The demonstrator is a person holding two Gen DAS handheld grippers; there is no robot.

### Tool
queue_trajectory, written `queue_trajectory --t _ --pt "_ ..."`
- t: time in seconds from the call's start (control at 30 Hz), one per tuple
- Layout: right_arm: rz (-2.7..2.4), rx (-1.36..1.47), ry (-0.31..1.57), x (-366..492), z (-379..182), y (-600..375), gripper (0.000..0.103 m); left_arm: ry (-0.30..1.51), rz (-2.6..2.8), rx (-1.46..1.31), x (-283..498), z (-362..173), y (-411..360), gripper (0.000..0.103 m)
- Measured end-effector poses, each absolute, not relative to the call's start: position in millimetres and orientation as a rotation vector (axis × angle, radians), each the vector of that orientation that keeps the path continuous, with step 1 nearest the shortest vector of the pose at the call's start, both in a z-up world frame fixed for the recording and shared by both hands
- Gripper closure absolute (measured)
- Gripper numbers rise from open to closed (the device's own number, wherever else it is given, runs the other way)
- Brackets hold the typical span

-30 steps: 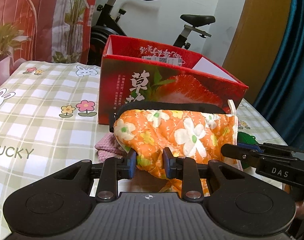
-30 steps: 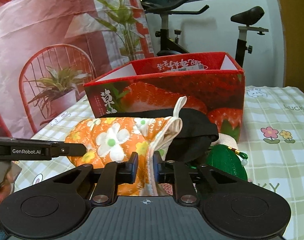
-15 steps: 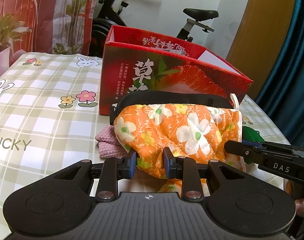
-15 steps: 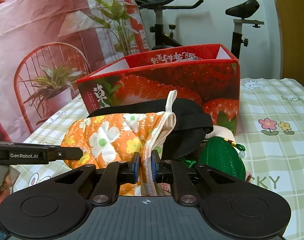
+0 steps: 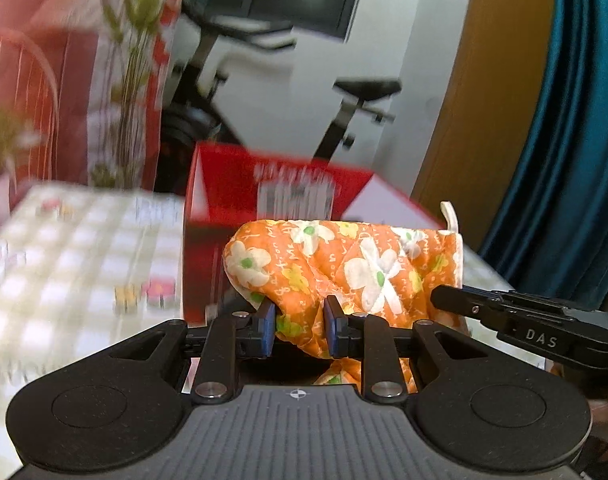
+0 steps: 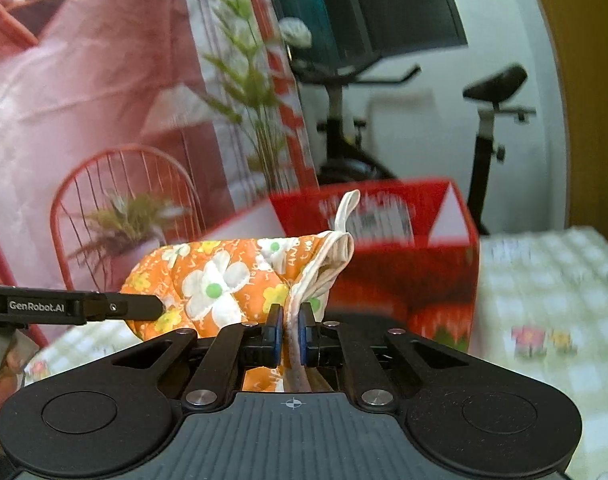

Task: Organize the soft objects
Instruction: 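Lift the oven mitt with both grippers over the red box, then lower the oven mitt into the box and open both grippers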

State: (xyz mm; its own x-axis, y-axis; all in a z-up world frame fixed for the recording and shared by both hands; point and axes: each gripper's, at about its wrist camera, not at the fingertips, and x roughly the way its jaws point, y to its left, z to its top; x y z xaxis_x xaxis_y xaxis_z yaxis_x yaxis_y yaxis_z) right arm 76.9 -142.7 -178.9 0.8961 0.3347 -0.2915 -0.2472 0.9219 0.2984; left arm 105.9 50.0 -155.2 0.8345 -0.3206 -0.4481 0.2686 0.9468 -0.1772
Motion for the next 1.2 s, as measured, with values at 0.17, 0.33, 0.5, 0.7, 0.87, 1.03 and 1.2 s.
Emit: queue_trajectory --t 0.17,0.33,0.5,0.7,0.87,1.03,1.2 --pt "0.313 0.209 0.277 101.0 -144.3 -149.6 0.095 0.409 -0.315 -0.051 131.1 -118.5 40.7 0.077" --pt "0.304 0.141 0.216 138.9 -117.8 -154.2 0.095 0.379 -0.298 -0.024 173.4 -98.4 31.3 0.077" --pt "0.255 0.128 0.197 186.0 -109.9 -158.6 0.095 0.345 -0.261 0.025 212.6 -88.2 17.4 0.077" --pt "0.207 0.137 0.229 228.2 -127.1 -160.4 0.095 0.378 -0.229 0.072 249.7 -99.1 5.0 0.077" --pt "0.206 0.127 0.315 249.4 -149.3 -159.6 0.095 0.48 -0.222 0.099 273.8 -118.0 2.1 0.077" --pt "0.21 0.158 0.439 266.1 -168.9 -160.2 0.095 0.6 -0.243 0.126 291.1 -137.3 0.9 0.076" --pt "0.212 0.197 0.489 270.6 -179.2 -159.3 0.09 0.67 -0.28 0.105 293.5 -146.7 1.0 0.076"
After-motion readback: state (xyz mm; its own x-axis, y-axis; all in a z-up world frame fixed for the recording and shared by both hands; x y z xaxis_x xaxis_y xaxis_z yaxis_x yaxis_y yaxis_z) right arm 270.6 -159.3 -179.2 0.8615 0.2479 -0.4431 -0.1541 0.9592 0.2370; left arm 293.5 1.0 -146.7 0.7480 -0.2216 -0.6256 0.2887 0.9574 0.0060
